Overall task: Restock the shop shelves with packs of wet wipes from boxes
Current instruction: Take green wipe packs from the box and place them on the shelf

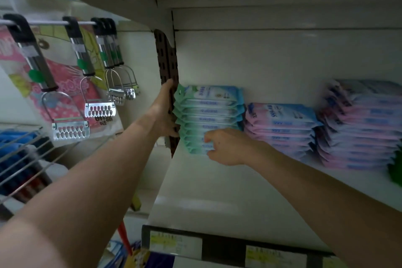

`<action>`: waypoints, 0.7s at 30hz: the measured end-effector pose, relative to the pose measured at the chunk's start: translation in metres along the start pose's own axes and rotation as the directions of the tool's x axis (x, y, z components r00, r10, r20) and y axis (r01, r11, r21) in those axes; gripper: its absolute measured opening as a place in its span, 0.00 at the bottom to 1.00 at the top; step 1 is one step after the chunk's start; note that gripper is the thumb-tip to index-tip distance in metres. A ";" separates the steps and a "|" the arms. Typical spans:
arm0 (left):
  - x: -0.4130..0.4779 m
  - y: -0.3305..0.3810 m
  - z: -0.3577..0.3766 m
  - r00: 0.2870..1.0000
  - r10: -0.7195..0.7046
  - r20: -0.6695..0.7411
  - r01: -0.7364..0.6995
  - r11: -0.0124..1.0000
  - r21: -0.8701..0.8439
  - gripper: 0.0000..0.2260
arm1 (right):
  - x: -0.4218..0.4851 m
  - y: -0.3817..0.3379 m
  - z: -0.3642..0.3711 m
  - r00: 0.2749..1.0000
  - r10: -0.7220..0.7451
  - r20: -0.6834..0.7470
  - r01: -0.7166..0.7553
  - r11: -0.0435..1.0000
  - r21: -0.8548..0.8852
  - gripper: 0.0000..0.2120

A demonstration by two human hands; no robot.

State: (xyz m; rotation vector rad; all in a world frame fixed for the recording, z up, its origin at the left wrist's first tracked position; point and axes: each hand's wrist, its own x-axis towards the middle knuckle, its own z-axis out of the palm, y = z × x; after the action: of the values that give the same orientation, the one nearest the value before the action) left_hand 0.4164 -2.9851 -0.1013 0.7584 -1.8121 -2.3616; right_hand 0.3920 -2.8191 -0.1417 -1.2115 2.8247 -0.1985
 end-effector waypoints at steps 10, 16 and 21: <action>0.042 -0.036 0.007 0.964 -0.100 0.245 0.085 0.994 0.071 0.38 | 0.020 0.009 0.035 0.982 0.088 0.166 -0.099 0.993 0.058 0.24; 0.052 -0.039 0.014 0.961 -0.129 0.246 0.112 0.990 0.082 0.42 | 0.023 0.015 0.042 0.969 0.130 0.212 -0.145 0.988 0.056 0.24; 0.056 -0.044 0.023 0.961 -0.128 0.245 0.121 0.992 0.041 0.39 | 0.019 0.017 0.035 0.969 0.123 0.213 -0.136 0.990 0.047 0.22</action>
State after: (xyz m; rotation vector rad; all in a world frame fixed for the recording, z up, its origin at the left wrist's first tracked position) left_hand 0.3685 -2.9704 -0.1568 0.6206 -1.9428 -2.6232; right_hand 0.3709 -2.8247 -0.1787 -0.9686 2.6811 -0.1398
